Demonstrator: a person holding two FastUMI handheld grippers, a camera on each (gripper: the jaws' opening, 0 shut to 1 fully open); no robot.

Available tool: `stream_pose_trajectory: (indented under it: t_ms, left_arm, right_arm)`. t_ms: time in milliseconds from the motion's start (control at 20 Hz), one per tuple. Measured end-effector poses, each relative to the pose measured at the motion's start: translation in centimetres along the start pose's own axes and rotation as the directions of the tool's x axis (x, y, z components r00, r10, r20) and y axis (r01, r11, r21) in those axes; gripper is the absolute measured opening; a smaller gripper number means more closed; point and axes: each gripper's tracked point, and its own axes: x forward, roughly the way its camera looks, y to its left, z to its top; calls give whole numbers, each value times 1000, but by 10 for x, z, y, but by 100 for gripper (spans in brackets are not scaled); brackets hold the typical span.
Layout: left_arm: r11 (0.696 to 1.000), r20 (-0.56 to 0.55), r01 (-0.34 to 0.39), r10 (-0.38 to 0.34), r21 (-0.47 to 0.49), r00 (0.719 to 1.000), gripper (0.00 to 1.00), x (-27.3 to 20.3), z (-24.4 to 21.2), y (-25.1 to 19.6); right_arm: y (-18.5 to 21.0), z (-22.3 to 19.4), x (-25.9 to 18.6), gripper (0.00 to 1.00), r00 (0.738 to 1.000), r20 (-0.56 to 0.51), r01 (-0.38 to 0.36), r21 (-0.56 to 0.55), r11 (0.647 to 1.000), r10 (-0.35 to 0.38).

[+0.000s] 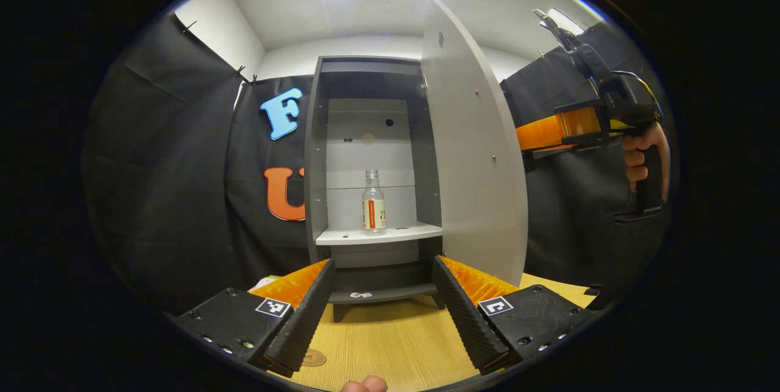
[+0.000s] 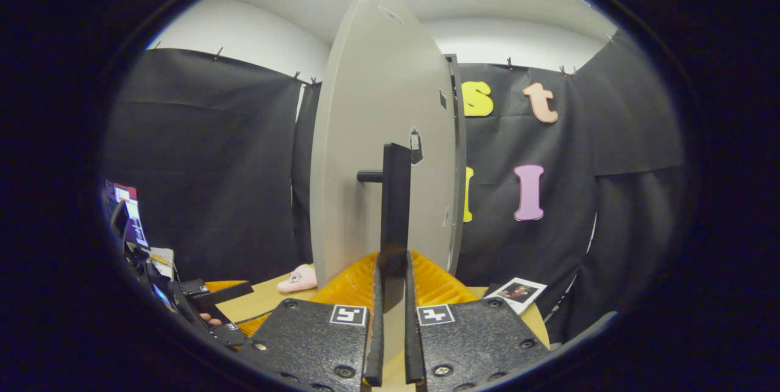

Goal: Open the cabinet door with the right hand, grasp the bottle in the cabinet with the left hand and place it on the coaster, then close the cabinet door with the right hand.

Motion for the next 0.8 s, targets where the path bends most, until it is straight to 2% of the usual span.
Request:
stream_pose_trajectory:
  t_ms: [150,350,500,800]
  left_arm:
    - [1000,-1,5,-5,-17,1000,96,0,-1,-4]
    - [1000,-1,4,-4,-25,1000,96,1,-2,-3]
    - [999,-2,5,-5,-36,1000,96,3,-4,-3]
    - [999,15,13,-12,-42,1000,96,8,3,0]
  right_arm:
    - [0,-2,-2,17,1000,-4,17,19,1000,-17]
    - [-13,0,-1,13,999,-1,47,-27,999,-47]
    - [-14,0,-3,13,998,0,64,-14,998,-64]
    - [-40,2,0,12,983,25,182,-42,982,-181]
